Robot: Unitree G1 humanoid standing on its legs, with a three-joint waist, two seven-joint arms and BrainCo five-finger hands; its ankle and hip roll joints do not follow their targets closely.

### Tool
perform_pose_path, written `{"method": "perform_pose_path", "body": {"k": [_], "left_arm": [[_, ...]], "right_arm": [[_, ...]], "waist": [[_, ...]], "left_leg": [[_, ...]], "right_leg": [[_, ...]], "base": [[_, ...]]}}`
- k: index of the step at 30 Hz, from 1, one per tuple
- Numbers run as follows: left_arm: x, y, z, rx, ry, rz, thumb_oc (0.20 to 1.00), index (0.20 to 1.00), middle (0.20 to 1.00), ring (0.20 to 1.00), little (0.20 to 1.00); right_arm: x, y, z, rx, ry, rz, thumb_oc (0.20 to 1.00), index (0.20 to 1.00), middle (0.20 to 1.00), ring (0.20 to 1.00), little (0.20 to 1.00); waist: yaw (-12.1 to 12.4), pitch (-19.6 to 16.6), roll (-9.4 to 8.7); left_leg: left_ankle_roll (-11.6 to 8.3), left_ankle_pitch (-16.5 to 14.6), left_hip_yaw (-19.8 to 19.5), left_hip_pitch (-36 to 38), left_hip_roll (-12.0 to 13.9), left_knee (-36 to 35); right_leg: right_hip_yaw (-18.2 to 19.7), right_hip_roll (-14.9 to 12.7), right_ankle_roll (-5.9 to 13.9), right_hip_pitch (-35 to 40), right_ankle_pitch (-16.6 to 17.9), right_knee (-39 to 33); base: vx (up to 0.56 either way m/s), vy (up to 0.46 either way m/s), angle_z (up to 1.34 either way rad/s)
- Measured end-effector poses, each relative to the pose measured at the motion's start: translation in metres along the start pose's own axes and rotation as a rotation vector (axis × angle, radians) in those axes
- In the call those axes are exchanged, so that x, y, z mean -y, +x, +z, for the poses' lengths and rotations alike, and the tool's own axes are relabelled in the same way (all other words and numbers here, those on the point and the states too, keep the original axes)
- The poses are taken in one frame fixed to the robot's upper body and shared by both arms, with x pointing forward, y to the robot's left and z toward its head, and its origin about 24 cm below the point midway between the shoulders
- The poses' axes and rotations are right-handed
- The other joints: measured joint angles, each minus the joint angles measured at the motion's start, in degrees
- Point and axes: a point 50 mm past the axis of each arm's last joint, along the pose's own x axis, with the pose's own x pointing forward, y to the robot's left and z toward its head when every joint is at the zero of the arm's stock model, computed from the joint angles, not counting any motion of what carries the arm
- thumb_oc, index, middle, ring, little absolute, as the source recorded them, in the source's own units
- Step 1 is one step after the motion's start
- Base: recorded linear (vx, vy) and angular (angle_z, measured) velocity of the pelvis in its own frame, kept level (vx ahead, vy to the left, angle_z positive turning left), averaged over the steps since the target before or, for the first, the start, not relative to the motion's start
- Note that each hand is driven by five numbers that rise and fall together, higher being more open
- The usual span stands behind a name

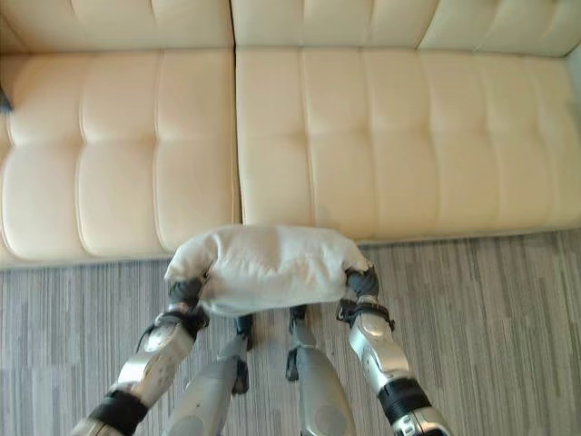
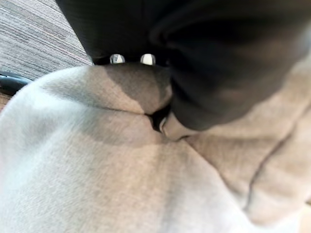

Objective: Pick up all the scattered cushions and arrange them neatly on the sofa.

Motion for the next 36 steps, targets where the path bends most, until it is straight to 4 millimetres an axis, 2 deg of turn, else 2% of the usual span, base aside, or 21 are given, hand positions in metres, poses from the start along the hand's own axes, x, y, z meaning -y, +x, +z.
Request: {"method": "perform_pose_path", "body": {"k": [3,4,6,7,12,16,21,23,25,26,27,28,29,30,31,32,33,34,35,36], "left_arm": [[-0.009,-0.006,-0.002,-0.015,0.027,-0.009,0.200,0.200,0.200,0.200,0.200],[-0.012,-0.008,-0.001,-0.012,0.055,-0.011,0.200,0.200,0.200,0.200,0.200],[-0.013,-0.015,-0.003,-0.016,0.048,-0.022,0.200,0.200,0.200,0.200,0.200],[-0.018,-0.019,-0.006,-0.026,0.049,-0.016,0.200,0.200,0.200,0.200,0.200],[-0.019,-0.023,-0.010,-0.034,0.041,-0.014,0.200,0.200,0.200,0.200,0.200],[-0.023,-0.036,-0.017,-0.045,0.052,-0.014,0.200,0.200,0.200,0.200,0.200],[-0.030,-0.051,-0.040,-0.138,0.030,0.019,0.200,0.200,0.200,0.200,0.200],[-0.032,-0.052,-0.049,-0.174,0.019,0.042,0.200,0.200,0.200,0.200,0.200],[-0.035,-0.052,-0.050,-0.176,0.008,0.059,0.200,0.200,0.200,0.200,0.200],[-0.034,-0.048,-0.047,-0.166,0.009,0.057,0.200,0.200,0.200,0.200,0.200],[-0.031,-0.045,-0.048,-0.170,0.013,0.051,0.200,0.200,0.200,0.200,0.200],[-0.029,-0.041,-0.048,-0.173,0.016,0.050,0.200,0.200,0.200,0.200,0.200],[-0.028,-0.040,-0.048,-0.172,0.013,0.053,0.200,0.200,0.200,0.200,0.200],[-0.024,-0.039,-0.049,-0.170,-0.004,0.048,0.200,0.200,0.200,0.200,0.200],[-0.021,-0.040,-0.047,-0.161,-0.016,0.044,0.200,0.200,0.200,0.200,0.200],[-0.020,-0.036,-0.044,-0.145,-0.014,0.040,0.200,0.200,0.200,0.200,0.200],[-0.018,-0.030,-0.041,-0.143,-0.004,0.046,0.200,0.200,0.200,0.200,0.200],[-0.018,-0.028,-0.038,-0.130,0.003,0.045,0.200,0.200,0.200,0.200,0.200],[-0.013,-0.029,-0.035,-0.104,-0.008,0.045,0.200,0.200,0.200,0.200,0.200],[-0.017,-0.031,-0.024,-0.060,0.021,0.038,0.200,0.200,0.200,0.200,0.200]], "right_arm": [[0.004,-0.007,-0.012,-0.044,-0.064,0.022,0.200,0.200,0.200,0.200,0.200],[0.007,-0.011,-0.016,-0.060,-0.081,0.024,0.200,0.200,0.200,0.200,0.200],[0.010,-0.019,-0.018,-0.064,-0.092,0.026,0.200,0.200,0.200,0.200,0.200],[0.012,-0.025,-0.023,-0.071,-0.105,0.031,0.200,0.200,0.200,0.200,0.200],[0.018,-0.036,-0.020,-0.047,-0.141,0.050,0.200,0.200,0.200,0.200,0.200],[0.029,-0.050,-0.023,-0.047,-0.189,0.064,0.200,0.200,0.200,0.200,0.200],[0.036,-0.060,-0.032,-0.094,-0.226,0.071,0.200,0.200,0.200,0.200,0.200],[0.036,-0.059,-0.033,-0.098,-0.230,0.073,0.200,0.200,0.200,0.200,0.200],[0.032,-0.054,-0.029,-0.082,-0.233,0.085,0.200,0.200,0.200,0.200,0.200],[0.029,-0.048,-0.025,-0.065,-0.237,0.092,0.200,0.200,0.200,0.200,0.200],[0.031,-0.047,-0.024,-0.062,-0.240,0.086,0.200,0.200,0.200,0.200,0.200],[0.030,-0.045,-0.022,-0.055,-0.242,0.080,0.200,0.200,0.200,0.200,0.200],[0.028,-0.042,-0.017,-0.036,-0.242,0.084,0.200,0.200,0.200,0.200,0.200],[0.028,-0.037,-0.010,-0.012,-0.253,0.084,0.200,0.200,0.200,0.200,0.200],[0.030,-0.035,-0.006,0.002,-0.265,0.083,0.200,0.200,0.200,0.200,0.200],[0.030,-0.034,-0.008,-0.005,-0.265,0.076,0.200,0.200,0.200,0.200,0.200],[0.028,-0.036,-0.010,-0.010,-0.272,0.073,0.200,0.200,0.200,0.200,0.200],[0.027,-0.036,-0.009,-0.002,-0.275,0.073,0.200,0.200,0.200,0.200,0.200],[0.029,-0.032,0.000,0.032,-0.294,0.071,0.200,0.200,0.200,0.200,0.200],[0.023,-0.029,0.000,0.031,-0.262,0.060,0.200,0.200,0.200,0.200,0.200]], "waist": [[0.18,-2.69,0.18],[0.20,-4.02,0.41],[0.20,-4.43,0.49],[0.18,-6.51,0.86],[0.06,-9.77,2.59],[0.04,-10.33,3.08],[0.36,-10.25,3.03],[1.15,-10.02,3.24],[2.25,-8.31,3.02],[3.77,-6.01,2.76],[3.77,-5.54,2.58],[4.12,-5.05,2.19],[4.17,-4.67,2.42],[4.09,-4.17,4.53],[4.19,-4.03,6.14],[3.98,-3.39,6.41],[3.63,-3.96,5.46],[3.61,-4.48,4.78],[5.69,-4.20,7.94],[4.78,-4.65,6.03]], "left_leg": [[-0.25,-0.15,-0.03,2.71,0.35,-0.77],[-1.14,-0.77,-0.12,3.34,0.48,-0.78],[-1.16,-0.77,-0.20,5.02,0.60,-0.78],[-1.41,-1.27,-0.31,5.58,0.73,-1.08],[-1.00,-1.65,-0.59,6.87,1.10,-1.19],[-1.07,-1.58,-0.87,6.94,1.53,-1.18],[-1.71,-1.39,-1.12,6.57,2.39,0.02],[-2.59,-2.53,-1.34,4.92,3.18,4.07],[-5.82,-5.71,-2.40,-0.76,4.54,15.88],[-6.56,-5.59,-4.22,-5.36,4.57,25.83],[-7.26,-5.62,-5.83,-8.24,4.36,30.37],[-6.85,-6.35,-7.00,-10.03,2.64,28.18],[-6.50,-6.09,-6.61,-9.47,1.77,21.94],[-6.10,-5.56,-6.77,-7.39,2.23,12.31],[-6.45,-5.76,-7.00,-6.85,3.76,9.78],[-6.41,-3.15,-7.24,-6.19,4.19,8.65],[-7.18,-3.06,-6.12,-7.04,3.34,7.87],[-6.92,-3.20,-5.94,-8.36,2.61,8.62],[-5.10,-7.01,-6.78,-6.89,7.04,6.89],[-5.43,-3.71,-4.91,-7.35,6.71,7.11]], "right_leg": [[0.03,0.42,0.52,2.36,-0.60,-0.02],[-0.06,0.39,1.04,3.00,-1.52,-0.01],[-0.08,0.57,1.05,4.74,-1.58,-0.02],[-0.05,0.65,0.95,5.32,-2.47,-0.09],[-0.11,0.99,0.83,6.70,-2.68,-0.33],[-0.27,1.44,0.71,6.86,-2.74,-0.31],[-0.39,2.31,-0.17,6.93,-3.32,-0.06],[-0.90,2.86,-1.52,7.34,-4.21,0.03],[-1.75,3.48,-3.82,6.23,-6.03,2.65],[-2.28,3.65,-4.27,6.16,-7.04,3.43],[-3.01,3.47,-3.87,6.89,-7.72,2.57],[-3.43,2.97,-3.88,7.46,-7.72,0.25],[-3.41,2.56,-2.55,7.42,-8.49,-0.39],[-4.17,3.57,-2.43,6.71,-9.63,1.86],[-4.86,4.69,-3.62,4.23,-11.28,6.70],[-6.49,4.08,-5.96,3.32,-9.35,9.71],[-6.50,3.44,-3.72,2.75,-11.00,7.22],[-5.83,3.23,-2.15,2.59,-11.72,5.09],[-6.82,6.40,-2.27,0.79,-15.36,11.87],[-5.69,3.90,-1.84,-0.42,-21.15,28.57]], "base": [[0.09,-0.051,0.00],[0.12,-0.091,0.04],[0.09,-0.069,0.03],[0.13,-0.095,-0.02],[0.09,-0.099,0.00],[0.06,-0.124,0.03],[0.01,-0.151,0.01],[-0.03,-0.161,0.09],[0.03,-0.137,0.17],[0.07,-0.064,0.16],[0.14,0.009,0.30],[0.15,0.031,0.34],[0.21,0.050,0.33],[0.21,0.078,0.08],[0.33,0.168,0.05],[0.26,0.149,0.17],[0.32,0.171,0.34],[0.27,0.128,-0.18],[0.38,0.210,-0.37],[0.39,0.240,0.00]]}}
